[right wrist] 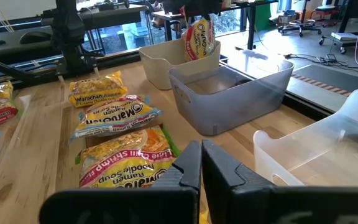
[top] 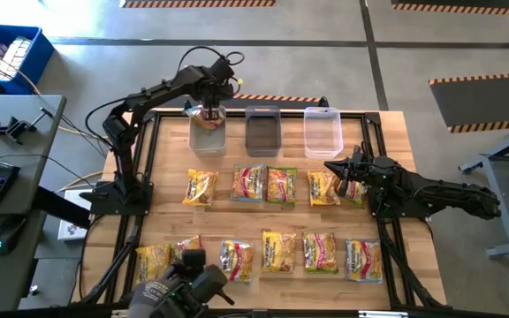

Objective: Sort Maruchan noodles
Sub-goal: Put the blue noodle pack into the gray bin

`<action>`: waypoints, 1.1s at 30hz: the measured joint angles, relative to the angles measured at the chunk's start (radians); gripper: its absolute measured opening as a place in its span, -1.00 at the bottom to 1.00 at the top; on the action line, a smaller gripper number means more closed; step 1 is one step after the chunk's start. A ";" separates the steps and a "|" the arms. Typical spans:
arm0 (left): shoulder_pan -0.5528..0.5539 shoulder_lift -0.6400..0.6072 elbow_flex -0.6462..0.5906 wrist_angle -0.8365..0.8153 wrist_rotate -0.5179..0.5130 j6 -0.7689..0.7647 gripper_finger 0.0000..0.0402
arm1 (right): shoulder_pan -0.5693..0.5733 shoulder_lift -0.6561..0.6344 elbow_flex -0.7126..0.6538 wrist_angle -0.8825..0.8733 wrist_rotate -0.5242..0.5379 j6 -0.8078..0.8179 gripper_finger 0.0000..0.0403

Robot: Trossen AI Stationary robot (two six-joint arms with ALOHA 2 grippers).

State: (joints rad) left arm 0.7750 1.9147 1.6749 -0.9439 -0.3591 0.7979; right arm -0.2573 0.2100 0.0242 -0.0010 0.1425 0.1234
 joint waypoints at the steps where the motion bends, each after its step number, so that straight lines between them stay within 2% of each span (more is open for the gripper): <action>1: 0.000 0.002 0.000 0.003 0.000 0.000 -0.36 | 0.000 0.000 0.000 0.000 0.000 0.000 -1.00; 5: 0.010 0.026 0.000 0.015 -0.001 -0.002 -0.11 | 0.000 0.000 0.000 0.000 0.000 0.000 -1.00; 9: 0.027 0.054 0.000 0.022 -0.030 -0.001 0.06 | 0.000 0.000 0.000 0.000 0.000 0.000 -1.00; 16: 0.044 0.094 0.000 0.011 -0.050 0.023 0.09 | 0.000 0.000 0.000 0.000 0.000 0.000 -1.00; 19: 0.044 0.097 0.000 0.001 -0.035 0.024 0.00 | 0.000 0.000 0.000 0.000 0.000 0.000 -1.00; 22: 0.044 0.097 0.000 -0.010 -0.025 0.026 -0.18 | 0.000 0.000 0.000 0.000 0.000 0.000 -1.00; 30: 0.046 0.097 0.014 -0.045 -0.025 0.068 -0.90 | 0.000 0.000 0.000 0.000 0.000 0.000 -1.00; 33: 0.046 0.091 0.042 -0.049 -0.012 0.058 -0.96 | 0.000 0.000 0.000 0.000 0.000 0.000 -1.00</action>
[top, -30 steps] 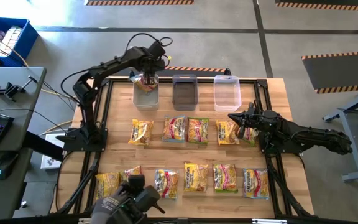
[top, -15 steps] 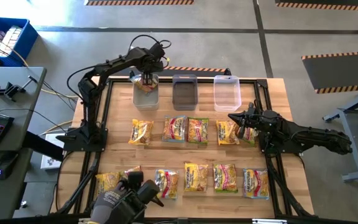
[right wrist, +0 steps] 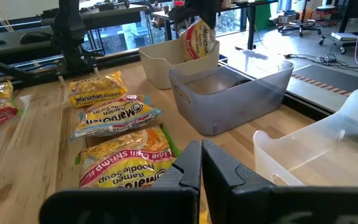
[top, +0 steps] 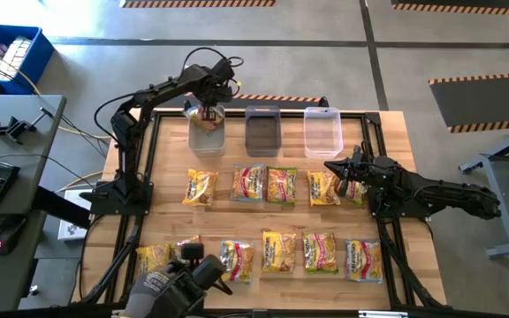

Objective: Sort Maruchan noodles
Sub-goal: Put the blue noodle pack into the gray bin

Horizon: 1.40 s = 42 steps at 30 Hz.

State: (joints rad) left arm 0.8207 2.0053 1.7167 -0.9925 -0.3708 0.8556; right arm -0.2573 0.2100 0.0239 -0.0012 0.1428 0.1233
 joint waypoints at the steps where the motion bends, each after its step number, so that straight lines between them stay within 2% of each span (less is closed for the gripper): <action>1: 0.000 -0.006 0.007 -0.005 0.009 -0.006 -0.96 | 0.000 0.000 0.000 0.000 0.000 0.000 -1.00; 11: 0.045 -0.087 0.060 -0.079 0.171 -0.150 -1.00 | 0.000 0.000 0.000 0.000 0.000 0.000 -1.00; 15: 0.083 -0.139 0.057 -0.064 0.314 -0.250 -1.00 | 0.000 0.000 0.000 0.000 0.000 0.000 -1.00; 18: 0.116 -0.201 0.008 0.017 0.422 -0.318 -1.00 | 0.000 0.000 0.000 0.000 0.000 0.000 -1.00; 23: 0.150 -0.316 -0.153 0.192 0.536 -0.385 -1.00 | 0.000 0.000 0.000 0.000 0.000 0.000 -1.00; 32: 0.211 -0.512 -0.628 0.704 0.745 -0.534 -1.00 | 0.000 0.000 0.000 0.000 0.000 0.000 -1.00; 38: 0.238 -0.552 -0.839 1.001 0.811 -0.624 -1.00 | 0.000 0.000 0.000 0.000 0.000 0.000 -1.00; 42: 0.256 -0.552 -0.919 1.102 0.811 -0.646 -1.00 | 0.000 0.000 0.000 0.000 0.000 0.000 -1.00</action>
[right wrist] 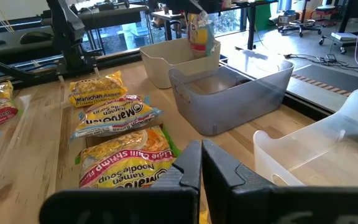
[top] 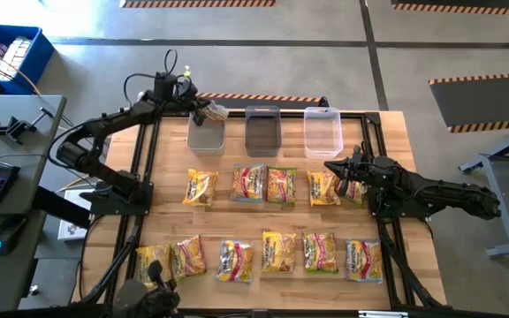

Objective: Sort Maruchan noodles
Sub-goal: Put the blue noodle pack into the gray bin, then put the green noodle pack into the black bin

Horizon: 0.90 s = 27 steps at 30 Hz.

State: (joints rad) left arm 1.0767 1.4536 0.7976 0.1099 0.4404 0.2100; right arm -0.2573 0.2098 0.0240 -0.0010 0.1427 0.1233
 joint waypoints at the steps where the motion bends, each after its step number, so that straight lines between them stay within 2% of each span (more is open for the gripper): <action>1: 0.004 0.000 -0.015 0.015 -0.002 0.000 -1.00 | 0.000 0.000 0.000 0.000 0.000 0.000 -1.00; 4: 0.018 0.000 -0.044 0.029 -0.027 0.001 -1.00 | 0.000 0.000 0.000 0.000 0.000 0.000 -1.00; 8: 0.031 0.000 -0.062 0.021 -0.122 0.024 -0.98 | 0.000 0.000 0.000 0.000 0.000 0.000 -1.00; 14: 0.029 0.001 -0.066 0.009 -0.235 0.078 -0.81 | 0.000 0.000 0.000 0.000 0.000 0.000 -1.00; 21: 0.027 -0.021 -0.066 0.019 -0.245 0.098 -0.58 | 0.000 0.000 0.000 0.000 0.000 0.000 -1.00; 27: 0.027 -0.118 -0.066 0.028 -0.245 0.107 -0.59 | 0.000 0.000 0.000 0.000 0.000 0.000 -1.00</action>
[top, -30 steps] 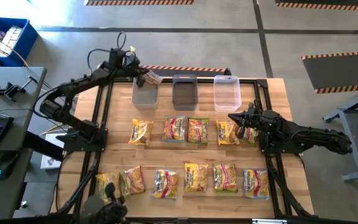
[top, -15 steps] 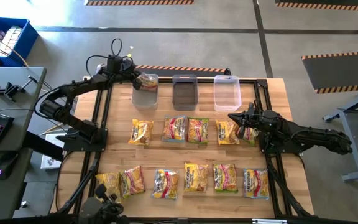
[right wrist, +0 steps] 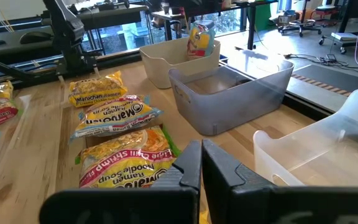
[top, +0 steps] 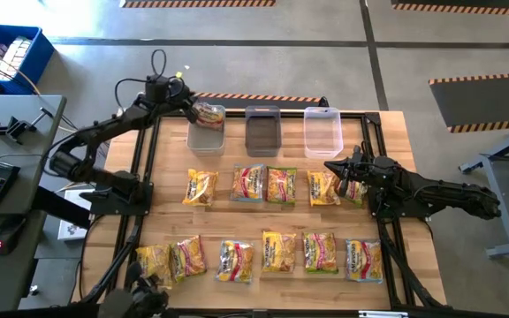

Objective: Sort Maruchan noodles
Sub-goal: Put the green noodle pack into the black bin

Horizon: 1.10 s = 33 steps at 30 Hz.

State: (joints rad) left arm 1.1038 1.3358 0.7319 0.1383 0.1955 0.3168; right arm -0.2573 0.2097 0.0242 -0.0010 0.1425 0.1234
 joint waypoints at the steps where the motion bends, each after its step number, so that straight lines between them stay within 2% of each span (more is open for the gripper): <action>1: 0.000 -0.020 0.000 0.003 0.000 -0.003 -0.61 | 0.000 0.000 0.000 0.000 0.000 0.000 -1.00; 4: -0.001 -0.089 0.000 0.011 0.005 -0.049 -0.69 | 0.000 0.000 0.000 0.000 0.000 0.000 -1.00; 7: -0.019 -0.151 -0.049 0.094 0.070 -0.128 -0.79 | 0.000 0.000 0.000 0.000 0.000 0.000 -1.00; 11: -0.089 -0.199 -0.233 0.368 0.193 -0.219 -0.95 | 0.000 0.000 0.000 0.000 0.000 0.000 -1.00; 15: -0.176 -0.212 -0.407 0.709 0.186 -0.305 -0.98 | 0.000 0.000 0.000 0.000 0.000 0.000 -1.00; 18: -0.231 -0.214 -0.482 0.871 0.184 -0.359 -0.98 | 0.000 0.000 0.000 0.000 0.000 0.000 -1.00; 22: -0.297 -0.213 -0.519 0.856 0.185 -0.392 -1.00 | 0.000 0.000 0.000 0.000 0.000 0.000 -1.00; 27: -0.378 -0.212 -0.522 0.727 0.184 -0.349 -1.00 | 0.000 0.000 0.000 0.000 0.000 0.000 -1.00; 33: -0.488 -0.212 -0.522 0.707 0.184 -0.309 -1.00 | -0.003 0.000 0.000 0.000 0.008 0.000 -1.00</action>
State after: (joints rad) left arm 0.6157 1.1236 0.2100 0.8451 0.3794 0.0074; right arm -0.2601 0.2097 0.0238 -0.0006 0.1504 0.1234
